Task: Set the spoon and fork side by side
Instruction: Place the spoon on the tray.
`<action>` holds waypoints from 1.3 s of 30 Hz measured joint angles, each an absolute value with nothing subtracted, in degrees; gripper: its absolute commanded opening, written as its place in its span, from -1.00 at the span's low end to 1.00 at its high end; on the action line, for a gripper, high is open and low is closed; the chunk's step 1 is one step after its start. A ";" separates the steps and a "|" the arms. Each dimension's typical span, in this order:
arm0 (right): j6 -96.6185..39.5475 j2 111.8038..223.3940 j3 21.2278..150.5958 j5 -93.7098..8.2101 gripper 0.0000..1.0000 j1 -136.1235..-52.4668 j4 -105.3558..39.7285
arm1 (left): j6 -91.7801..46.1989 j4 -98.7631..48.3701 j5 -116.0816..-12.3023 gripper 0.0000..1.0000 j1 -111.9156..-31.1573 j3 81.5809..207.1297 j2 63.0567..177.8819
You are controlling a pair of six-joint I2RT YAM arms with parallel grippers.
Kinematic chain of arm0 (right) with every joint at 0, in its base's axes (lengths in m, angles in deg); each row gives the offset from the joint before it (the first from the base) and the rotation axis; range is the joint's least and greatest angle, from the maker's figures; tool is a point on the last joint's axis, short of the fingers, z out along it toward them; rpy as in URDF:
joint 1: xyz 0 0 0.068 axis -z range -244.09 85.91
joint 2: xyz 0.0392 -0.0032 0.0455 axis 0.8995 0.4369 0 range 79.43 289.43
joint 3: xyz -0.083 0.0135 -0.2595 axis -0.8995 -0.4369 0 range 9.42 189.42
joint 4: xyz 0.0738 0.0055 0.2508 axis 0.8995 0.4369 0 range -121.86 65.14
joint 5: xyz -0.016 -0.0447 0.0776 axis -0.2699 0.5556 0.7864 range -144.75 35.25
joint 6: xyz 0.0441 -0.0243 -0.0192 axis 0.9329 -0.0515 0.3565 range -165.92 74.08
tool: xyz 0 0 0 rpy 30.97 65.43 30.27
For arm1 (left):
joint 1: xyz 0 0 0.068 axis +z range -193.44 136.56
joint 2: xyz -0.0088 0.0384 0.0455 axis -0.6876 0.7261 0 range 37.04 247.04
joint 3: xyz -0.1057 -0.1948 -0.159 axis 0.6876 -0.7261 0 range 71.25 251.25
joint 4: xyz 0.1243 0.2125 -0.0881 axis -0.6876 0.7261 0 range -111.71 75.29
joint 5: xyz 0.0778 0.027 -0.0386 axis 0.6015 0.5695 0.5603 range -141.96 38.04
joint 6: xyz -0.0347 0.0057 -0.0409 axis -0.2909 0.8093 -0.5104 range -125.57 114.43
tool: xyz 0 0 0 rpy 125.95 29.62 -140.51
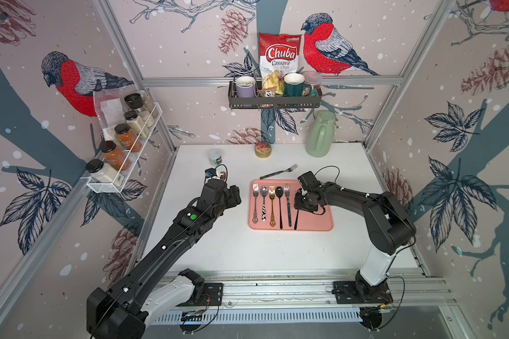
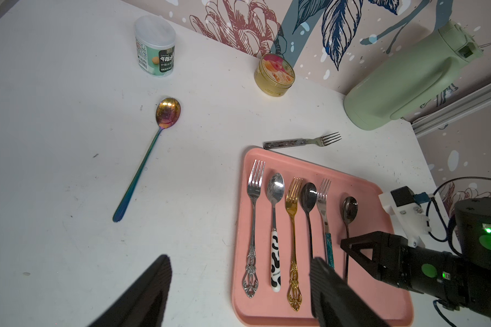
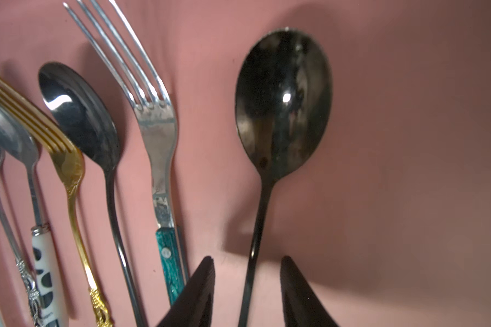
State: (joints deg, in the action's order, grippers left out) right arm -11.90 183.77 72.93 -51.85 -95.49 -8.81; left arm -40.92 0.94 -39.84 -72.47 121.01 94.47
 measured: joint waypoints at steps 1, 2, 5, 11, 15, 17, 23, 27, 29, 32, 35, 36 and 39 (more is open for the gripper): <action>-12.12 184.49 73.87 -52.84 -0.44 -95.73 -8.16 | -40.84 0.96 -39.84 0.56 -72.47 120.99 94.32; -12.58 185.19 74.85 -53.91 -0.47 -96.12 -7.24 | -40.66 0.98 -39.84 0.56 -72.47 120.96 94.10; -12.71 186.22 76.49 -56.11 -0.54 -96.78 -5.40 | -40.49 1.05 -39.82 0.56 -72.47 120.77 93.42; -12.95 188.07 80.07 -61.08 -0.64 -99.12 -0.77 | -40.07 1.12 -39.65 0.56 -72.47 120.31 92.35; -13.34 189.52 81.45 -62.78 -0.71 -99.88 0.74 | -40.05 1.22 -39.54 0.57 -72.47 120.13 92.15; -13.65 189.78 81.84 -63.31 -0.72 -99.86 1.24 | -40.03 1.27 -39.52 0.57 -72.47 120.13 92.09; -14.46 190.15 82.54 -64.18 -0.75 -99.77 2.03 | -39.98 1.31 -39.34 0.57 -72.47 120.05 91.65; -14.74 190.46 83.20 -64.42 -0.77 -99.67 2.57 | -39.81 1.31 -39.08 0.58 -72.47 120.02 91.61; -14.94 190.68 83.42 -64.44 -0.77 -99.67 2.73 | -39.81 1.29 -38.75 0.58 -72.47 119.94 91.61; -15.75 190.89 83.75 -64.51 -0.78 -99.69 2.79 | -39.81 1.27 -38.51 0.58 -72.47 119.83 91.74; -15.83 191.07 84.03 -64.51 -0.78 -99.95 2.84 | -39.79 1.29 -38.38 0.58 -72.47 119.50 92.22; -15.97 191.18 84.16 -64.49 -0.78 -100.06 2.81 | -39.79 1.27 -38.36 0.58 -72.47 119.41 92.39; -15.97 191.46 84.53 -64.44 -0.78 -100.34 2.81 | -39.79 1.27 -38.33 0.58 -72.47 119.24 92.81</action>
State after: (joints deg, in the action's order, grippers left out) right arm -15.97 191.46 84.53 -64.44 -100.34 2.81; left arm -39.79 1.27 -38.33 -72.47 119.24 92.81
